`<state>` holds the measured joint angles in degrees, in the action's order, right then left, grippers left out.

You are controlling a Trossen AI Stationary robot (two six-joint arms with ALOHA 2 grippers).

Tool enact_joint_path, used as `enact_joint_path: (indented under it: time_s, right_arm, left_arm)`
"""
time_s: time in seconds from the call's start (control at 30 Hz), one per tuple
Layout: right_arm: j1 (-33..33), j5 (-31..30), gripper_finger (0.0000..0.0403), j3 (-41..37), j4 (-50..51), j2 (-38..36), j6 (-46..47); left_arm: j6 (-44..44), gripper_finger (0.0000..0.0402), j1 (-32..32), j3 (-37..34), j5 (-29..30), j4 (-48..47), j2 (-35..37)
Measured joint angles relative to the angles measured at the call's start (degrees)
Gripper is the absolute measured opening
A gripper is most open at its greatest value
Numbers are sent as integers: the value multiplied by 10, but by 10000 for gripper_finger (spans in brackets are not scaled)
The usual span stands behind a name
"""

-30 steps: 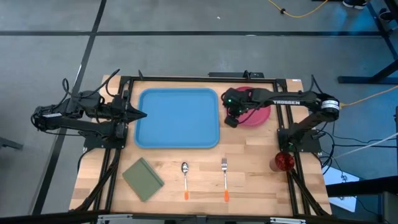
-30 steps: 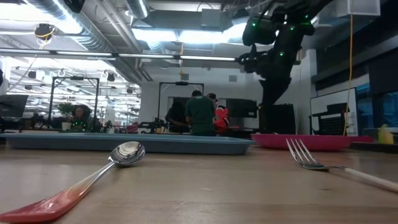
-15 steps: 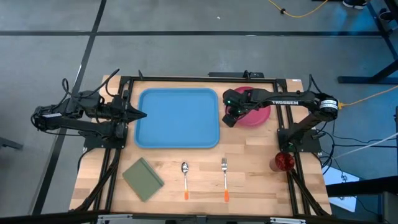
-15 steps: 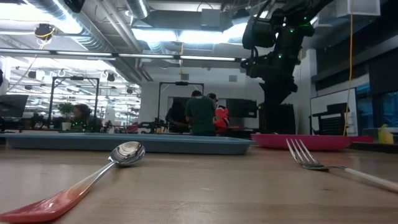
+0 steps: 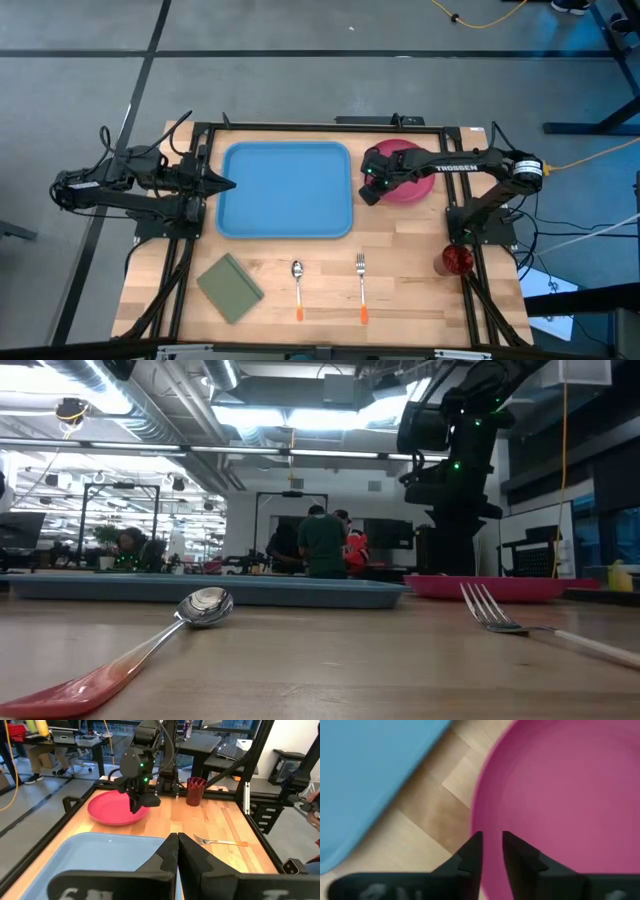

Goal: Pick and place plate/cup/fork/spoon on tray
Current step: Put the pink plate into the blue tray

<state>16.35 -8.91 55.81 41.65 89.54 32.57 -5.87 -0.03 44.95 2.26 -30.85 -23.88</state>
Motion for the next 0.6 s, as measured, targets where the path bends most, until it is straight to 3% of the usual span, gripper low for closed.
enact_joint_path:
  time_s: [0.23,0.6]
  right_arm:
    - [-3,0,129,0,-16,6,-16]
    - [-5,14,132,0,-17,67,-45]
  left_arm:
    - [0,0,0,0,0,0,0]
    - [0,0,0,0,0,0,0]
